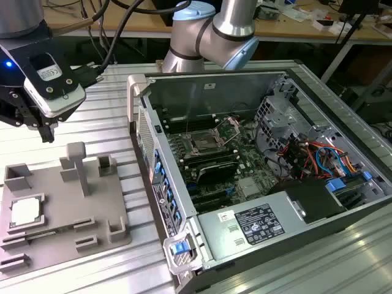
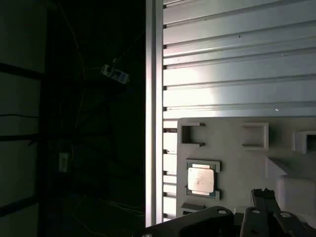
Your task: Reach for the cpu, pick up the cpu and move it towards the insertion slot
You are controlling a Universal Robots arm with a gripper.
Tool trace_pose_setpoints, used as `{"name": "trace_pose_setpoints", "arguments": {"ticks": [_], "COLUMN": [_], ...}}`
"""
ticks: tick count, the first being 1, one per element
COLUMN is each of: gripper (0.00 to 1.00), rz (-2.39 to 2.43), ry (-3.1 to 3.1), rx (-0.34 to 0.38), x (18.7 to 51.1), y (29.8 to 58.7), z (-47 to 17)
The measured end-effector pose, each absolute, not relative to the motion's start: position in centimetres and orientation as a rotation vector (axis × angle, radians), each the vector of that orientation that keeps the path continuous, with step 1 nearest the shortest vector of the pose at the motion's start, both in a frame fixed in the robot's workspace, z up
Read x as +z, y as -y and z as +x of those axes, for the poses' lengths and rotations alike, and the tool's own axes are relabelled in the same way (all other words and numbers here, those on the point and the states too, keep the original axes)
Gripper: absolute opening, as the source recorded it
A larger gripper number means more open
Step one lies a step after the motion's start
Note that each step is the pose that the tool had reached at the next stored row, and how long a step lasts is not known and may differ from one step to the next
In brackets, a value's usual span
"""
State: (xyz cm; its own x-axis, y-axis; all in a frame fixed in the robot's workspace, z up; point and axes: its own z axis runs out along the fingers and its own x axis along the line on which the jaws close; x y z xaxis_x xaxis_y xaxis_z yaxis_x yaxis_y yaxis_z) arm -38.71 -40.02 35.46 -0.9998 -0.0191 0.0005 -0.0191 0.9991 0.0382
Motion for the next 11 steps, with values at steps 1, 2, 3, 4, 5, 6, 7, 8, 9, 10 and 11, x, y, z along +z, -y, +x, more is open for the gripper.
{"name": "trace_pose_setpoints", "arguments": {"ticks": [1, 2, 3, 4, 5, 6, 7, 8, 9, 10, 11], "gripper": [0.11, 0.11, 0.11, 0.11, 0.11, 0.11, 0.11, 0.11, 0.11, 0.11, 0.11], "rz": [0.03, 0.03, 0.03, 0.03, 0.03, 0.03, 0.03, 0.03, 0.03, 0.03, 0.03], "ry": [3.14, 3.14, 3.14, 3.14, 3.14, 3.14, 3.14, 3.14, 3.14, 3.14, 3.14], "rx": [-0.06, -0.06, -0.06, -0.06, -0.06, -0.06, -0.06, -0.06, -0.06, -0.06, -0.06], "x": [35.46, 35.46, 35.46, 35.46, 35.46, 35.46, 35.46, 35.45, 35.46, 35.46, 35.45], "y": [40.02, 40.02, 40.02, 40.02, 40.02, 40.02, 40.02, 40.02, 40.02, 40.02, 40.02], "z": [-38.72, -38.71, -38.71, -38.71, -38.72, -38.74, -38.77, -38.81, -38.83, -38.83, -38.84]}}
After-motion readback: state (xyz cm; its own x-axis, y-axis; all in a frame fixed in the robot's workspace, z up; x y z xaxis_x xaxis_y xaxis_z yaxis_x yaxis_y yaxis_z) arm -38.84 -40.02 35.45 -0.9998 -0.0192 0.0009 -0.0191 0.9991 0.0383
